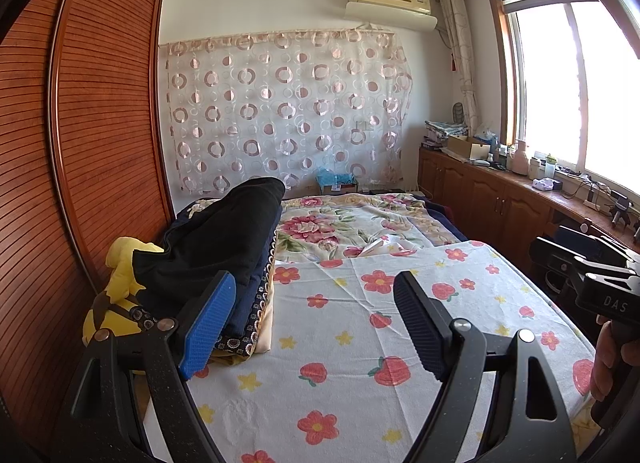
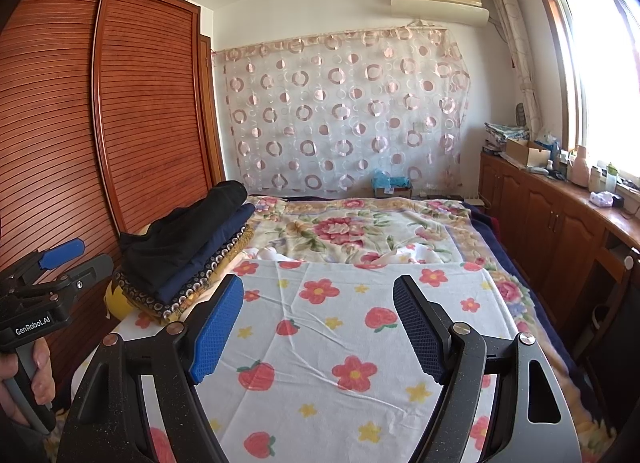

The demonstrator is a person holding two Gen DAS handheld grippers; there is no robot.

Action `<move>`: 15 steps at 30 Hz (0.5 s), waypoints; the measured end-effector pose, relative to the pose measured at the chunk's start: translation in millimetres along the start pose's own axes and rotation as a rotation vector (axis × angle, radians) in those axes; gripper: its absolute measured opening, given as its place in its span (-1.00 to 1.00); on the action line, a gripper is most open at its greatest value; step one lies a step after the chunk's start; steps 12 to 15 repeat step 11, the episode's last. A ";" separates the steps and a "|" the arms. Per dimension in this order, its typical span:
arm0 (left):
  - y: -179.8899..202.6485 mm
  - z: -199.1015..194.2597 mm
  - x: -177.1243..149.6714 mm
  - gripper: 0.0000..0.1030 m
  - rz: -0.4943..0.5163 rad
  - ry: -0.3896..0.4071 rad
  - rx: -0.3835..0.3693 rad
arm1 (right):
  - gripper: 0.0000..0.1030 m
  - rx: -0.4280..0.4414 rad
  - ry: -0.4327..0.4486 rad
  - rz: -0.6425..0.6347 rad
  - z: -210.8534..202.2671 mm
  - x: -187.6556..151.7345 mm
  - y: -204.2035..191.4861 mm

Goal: Fold small clothes

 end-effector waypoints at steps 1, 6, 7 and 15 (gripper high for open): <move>-0.2 0.0 0.1 0.59 0.001 0.000 0.000 | 0.53 0.000 0.000 0.001 0.1 0.3 0.1; 0.2 0.0 -0.3 0.59 0.001 0.000 0.000 | 0.53 0.004 0.000 0.003 0.9 0.5 1.4; -0.1 -0.1 -0.2 0.59 0.001 0.000 0.000 | 0.53 0.005 -0.001 0.002 1.0 0.3 1.6; -0.3 0.0 -0.4 0.59 0.000 -0.001 0.001 | 0.53 0.007 -0.001 0.001 1.7 0.7 1.3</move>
Point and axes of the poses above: each gripper's, at about its wrist camera, not at the fingertips, and z roughly the way its jaws point, y to its right, x to its top, the point moved 7 cm from there along z, roughly the way its jaws point, and after that the axes turned 11 degrees about x, right-handed, at the moved point
